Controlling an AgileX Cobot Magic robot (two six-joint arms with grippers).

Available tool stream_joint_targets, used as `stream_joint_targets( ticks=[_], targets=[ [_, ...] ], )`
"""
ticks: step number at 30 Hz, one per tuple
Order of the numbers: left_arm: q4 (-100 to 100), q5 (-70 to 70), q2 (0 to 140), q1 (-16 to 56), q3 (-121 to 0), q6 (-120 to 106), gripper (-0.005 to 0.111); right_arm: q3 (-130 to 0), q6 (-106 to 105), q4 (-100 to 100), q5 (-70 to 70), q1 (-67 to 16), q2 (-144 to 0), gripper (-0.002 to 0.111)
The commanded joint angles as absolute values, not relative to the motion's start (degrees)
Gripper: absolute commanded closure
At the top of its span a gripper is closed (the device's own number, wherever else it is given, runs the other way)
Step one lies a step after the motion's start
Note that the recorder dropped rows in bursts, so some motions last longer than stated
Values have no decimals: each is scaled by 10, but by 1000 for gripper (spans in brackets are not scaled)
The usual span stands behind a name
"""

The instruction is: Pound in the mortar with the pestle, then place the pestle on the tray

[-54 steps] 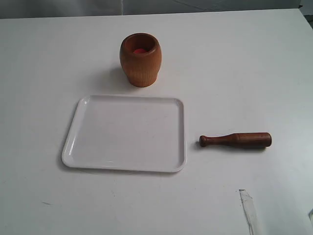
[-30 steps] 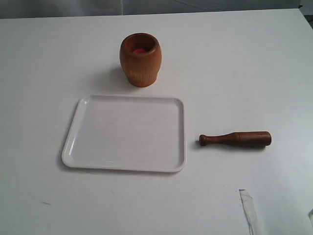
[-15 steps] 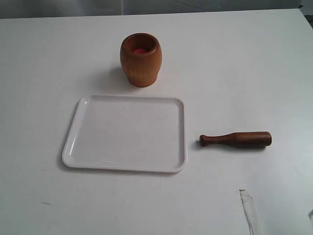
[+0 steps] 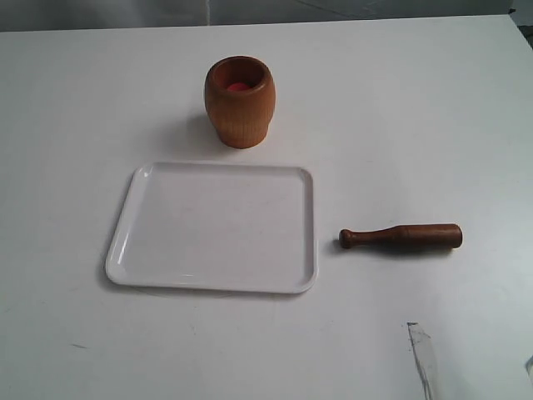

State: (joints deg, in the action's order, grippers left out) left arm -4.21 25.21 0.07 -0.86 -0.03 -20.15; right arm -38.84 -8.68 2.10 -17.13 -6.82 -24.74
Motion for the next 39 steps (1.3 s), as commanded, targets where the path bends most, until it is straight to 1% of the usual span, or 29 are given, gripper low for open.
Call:
stream_joint_targets(
  ticks=[1,3,7,9,12,15,17,20,27,30,34,36,39],
  targets=[
    [-38,250,0,-4,0,-197,107,-461,-236,-51,-285,-69,-347,108],
    [-38,250,0,-4,0,-197,107,-493,-329,-140,-325,-69,-393,108],
    [-38,250,0,-4,0,-197,107,-554,-552,-332,-450,-69,-478,108],
    [-38,250,0,-4,0,-197,107,-585,-617,-403,-525,-69,-526,108],
    [-38,250,0,-4,0,-197,107,-626,-658,-439,-626,-69,-595,108],
    [-38,250,0,-4,0,-197,107,-657,-660,-428,-679,-70,-662,108],
    [-38,250,0,-4,0,-197,107,-666,-658,-398,-692,-88,-696,108],
    [-38,250,0,-4,0,-197,107,-668,-647,-320,-690,-140,-743,108],
    [-38,250,0,-4,0,-197,107,-668,-523,-88,-666,-290,-853,108],
    [-38,250,0,-4,0,-197,107,-668,-502,-52,-648,-327,-895,108],
    [-38,250,0,-4,0,-197,107,-668,-502,-51,-632,-349,-943,107],
    [-38,250,0,-4,0,-197,107,-668,-502,-51,-632,-349,-966,102],
    [-38,250,0,-4,0,-197,107,-668,-497,-51,-632,-349,-995,86]
  ],
)
